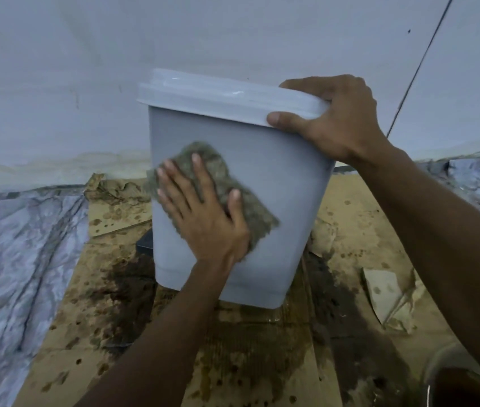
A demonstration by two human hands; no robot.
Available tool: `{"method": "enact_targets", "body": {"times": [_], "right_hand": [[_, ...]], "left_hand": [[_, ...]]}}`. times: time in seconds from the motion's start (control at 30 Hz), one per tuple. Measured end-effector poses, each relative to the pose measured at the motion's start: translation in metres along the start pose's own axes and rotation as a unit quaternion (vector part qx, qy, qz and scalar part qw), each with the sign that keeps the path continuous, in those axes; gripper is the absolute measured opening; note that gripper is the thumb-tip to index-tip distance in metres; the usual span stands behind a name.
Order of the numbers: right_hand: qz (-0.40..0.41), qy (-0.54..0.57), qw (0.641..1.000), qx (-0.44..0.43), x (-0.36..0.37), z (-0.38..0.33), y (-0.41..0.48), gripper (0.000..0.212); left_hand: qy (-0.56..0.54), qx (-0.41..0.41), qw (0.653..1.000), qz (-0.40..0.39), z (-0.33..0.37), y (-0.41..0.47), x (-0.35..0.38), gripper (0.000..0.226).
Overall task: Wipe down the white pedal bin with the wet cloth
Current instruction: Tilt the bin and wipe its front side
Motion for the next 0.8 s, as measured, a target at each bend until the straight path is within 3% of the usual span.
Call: {"method": "enact_targets", "body": {"times": [0.13,0.3,0.47,0.63,0.73,0.8], "right_hand": [[-0.001,0.004,1.0,0.012,0.0,0.003,0.0,0.062],[-0.004,0.007,0.999,0.032,0.001,0.006,-0.002,0.059],[-0.006,0.012,1.0,0.026,0.001,0.004,-0.001,0.065],[-0.012,0.001,1.0,0.026,0.002,0.003,-0.002,0.062],[-0.009,0.002,1.0,0.027,0.003,0.004,-0.001,0.063],[-0.005,0.003,1.0,0.024,0.003,0.005,0.0,0.065]], "left_hand": [[-0.025,0.072,0.997,-0.014,0.069,0.003,0.007,0.071],[-0.006,0.199,0.979,-0.051,0.096,-0.023,0.02,0.069],[0.022,0.37,0.926,-0.075,0.079,-0.059,0.029,0.068],[0.108,0.496,0.85,-0.138,0.009,-0.128,0.046,0.066],[0.137,0.559,0.803,-0.156,-0.021,-0.152,0.051,0.07],[0.14,0.564,0.8,-0.15,-0.023,-0.149,0.05,0.078]]}}
Point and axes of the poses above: each hand's wrist, its own y-axis towards the middle knuckle, its own x-axis out of the palm, z = x × y, the point moved 6 cm from there along y, towards the middle knuckle, and after that the axes turned 11 degrees about -x, right-handed, at the moved point
